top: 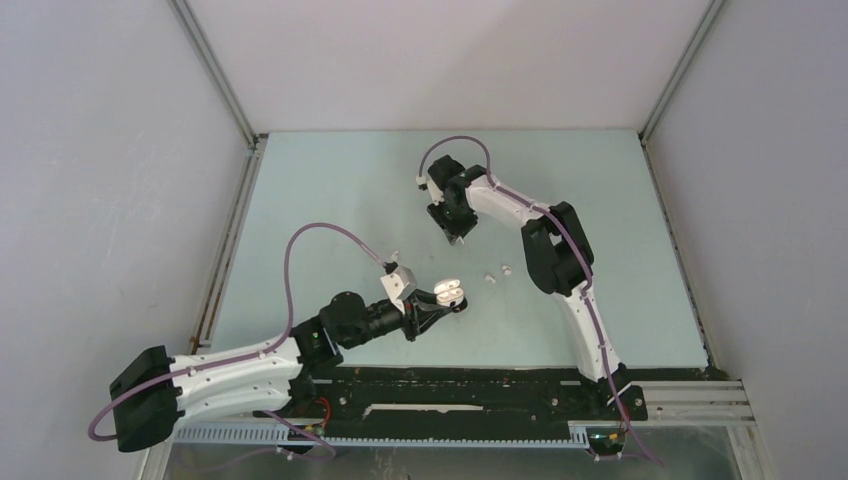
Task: Insert the wireless bluetooth earbuds into the charging case
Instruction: Pick up the earbud from the center of the board.
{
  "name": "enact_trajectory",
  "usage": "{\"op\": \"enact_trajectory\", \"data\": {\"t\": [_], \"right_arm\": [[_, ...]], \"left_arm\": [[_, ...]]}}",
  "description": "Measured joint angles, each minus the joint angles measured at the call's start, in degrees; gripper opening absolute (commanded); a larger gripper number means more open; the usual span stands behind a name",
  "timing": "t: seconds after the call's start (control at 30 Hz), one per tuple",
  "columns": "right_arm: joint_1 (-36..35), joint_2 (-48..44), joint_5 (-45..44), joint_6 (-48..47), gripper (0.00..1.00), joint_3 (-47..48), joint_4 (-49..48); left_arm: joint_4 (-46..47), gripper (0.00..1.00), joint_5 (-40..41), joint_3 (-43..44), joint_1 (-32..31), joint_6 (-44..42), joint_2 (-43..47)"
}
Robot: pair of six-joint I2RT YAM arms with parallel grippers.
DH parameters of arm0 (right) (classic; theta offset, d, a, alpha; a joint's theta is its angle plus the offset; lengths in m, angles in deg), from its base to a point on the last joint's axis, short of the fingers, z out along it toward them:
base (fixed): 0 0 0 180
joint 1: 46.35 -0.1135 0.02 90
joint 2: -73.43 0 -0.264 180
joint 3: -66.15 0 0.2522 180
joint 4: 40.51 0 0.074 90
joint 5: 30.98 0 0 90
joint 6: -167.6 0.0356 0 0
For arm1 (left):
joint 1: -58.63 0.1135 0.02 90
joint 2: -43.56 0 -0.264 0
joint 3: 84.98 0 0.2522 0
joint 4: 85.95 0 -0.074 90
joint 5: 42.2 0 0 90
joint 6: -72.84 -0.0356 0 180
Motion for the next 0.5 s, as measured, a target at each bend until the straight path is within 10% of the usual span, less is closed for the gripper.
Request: {"op": "enact_trajectory", "data": {"t": [0.5], "right_arm": [[0.6, 0.2, 0.3, -0.1, 0.14, 0.2, 0.1]], "left_arm": [[0.0, 0.00, 0.0, 0.0, 0.0, 0.0, -1.2]]}}
